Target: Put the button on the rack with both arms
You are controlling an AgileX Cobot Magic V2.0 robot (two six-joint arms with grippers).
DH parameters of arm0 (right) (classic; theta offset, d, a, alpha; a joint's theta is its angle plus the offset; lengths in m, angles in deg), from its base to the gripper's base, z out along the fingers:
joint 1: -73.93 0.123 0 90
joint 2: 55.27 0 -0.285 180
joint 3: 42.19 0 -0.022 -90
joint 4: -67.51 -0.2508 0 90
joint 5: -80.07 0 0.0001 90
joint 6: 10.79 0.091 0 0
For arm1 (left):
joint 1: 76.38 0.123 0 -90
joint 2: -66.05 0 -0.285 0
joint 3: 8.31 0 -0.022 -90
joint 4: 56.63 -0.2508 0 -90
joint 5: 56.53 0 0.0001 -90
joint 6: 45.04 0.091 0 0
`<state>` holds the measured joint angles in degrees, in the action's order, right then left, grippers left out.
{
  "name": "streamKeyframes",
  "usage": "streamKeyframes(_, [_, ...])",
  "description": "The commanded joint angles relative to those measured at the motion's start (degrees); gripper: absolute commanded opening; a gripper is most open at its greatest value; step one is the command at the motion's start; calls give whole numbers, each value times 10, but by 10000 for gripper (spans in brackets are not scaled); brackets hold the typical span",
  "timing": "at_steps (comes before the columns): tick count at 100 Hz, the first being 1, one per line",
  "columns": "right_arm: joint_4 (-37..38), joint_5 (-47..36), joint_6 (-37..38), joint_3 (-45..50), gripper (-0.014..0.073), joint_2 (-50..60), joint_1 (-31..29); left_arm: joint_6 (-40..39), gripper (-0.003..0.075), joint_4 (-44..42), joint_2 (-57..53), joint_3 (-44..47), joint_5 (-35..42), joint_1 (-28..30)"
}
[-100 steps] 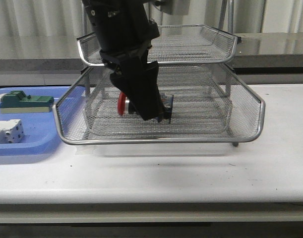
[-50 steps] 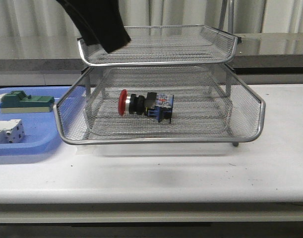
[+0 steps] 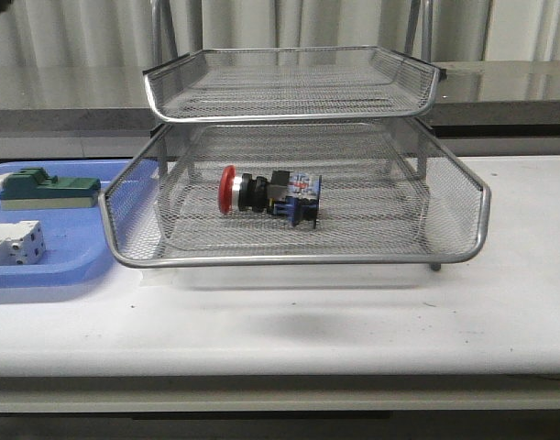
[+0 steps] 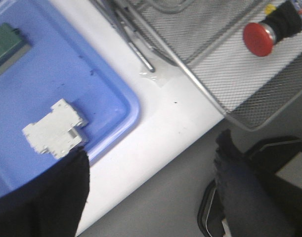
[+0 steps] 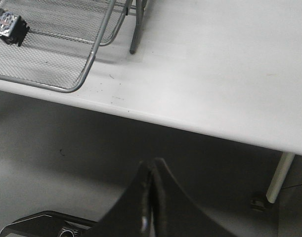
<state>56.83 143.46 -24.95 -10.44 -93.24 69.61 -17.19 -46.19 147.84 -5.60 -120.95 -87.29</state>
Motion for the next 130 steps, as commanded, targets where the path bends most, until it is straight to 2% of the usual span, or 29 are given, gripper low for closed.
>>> streamKeyframes(1, [-8, -30, -2, -17, -62, -4, 2, -14, 496, 10, -69, 37, 81, 27])
streamKeyframes(16, [-8, -30, -2, -17, -62, -4, 2, -25, 495, 14, -168, 132, 178, 54])
streamKeyframes(31, [-8, -30, -2, -17, -62, -4, 2, -40, 494, 14, -267, 227, 265, 56])
streamKeyframes(41, [-8, -30, -2, -17, -62, -4, 2, -46, 494, 14, -334, 279, 295, 56])
streamKeyframes(65, [-8, -30, -2, -17, -62, -4, 2, -61, 494, 14, -448, 381, 311, 56])
streamKeyframes(96, [-8, -30, -2, -17, -62, -4, 2, -61, 494, 78, -624, 546, 482, 56])
streamKeyframes(115, [-8, -30, -2, -17, -62, -4, 2, -61, 494, 78, -683, 597, 595, 56])
streamKeyframes(130, [-8, -30, -2, -17, -62, -4, 2, -61, 494, 78, -688, 601, 606, 56])
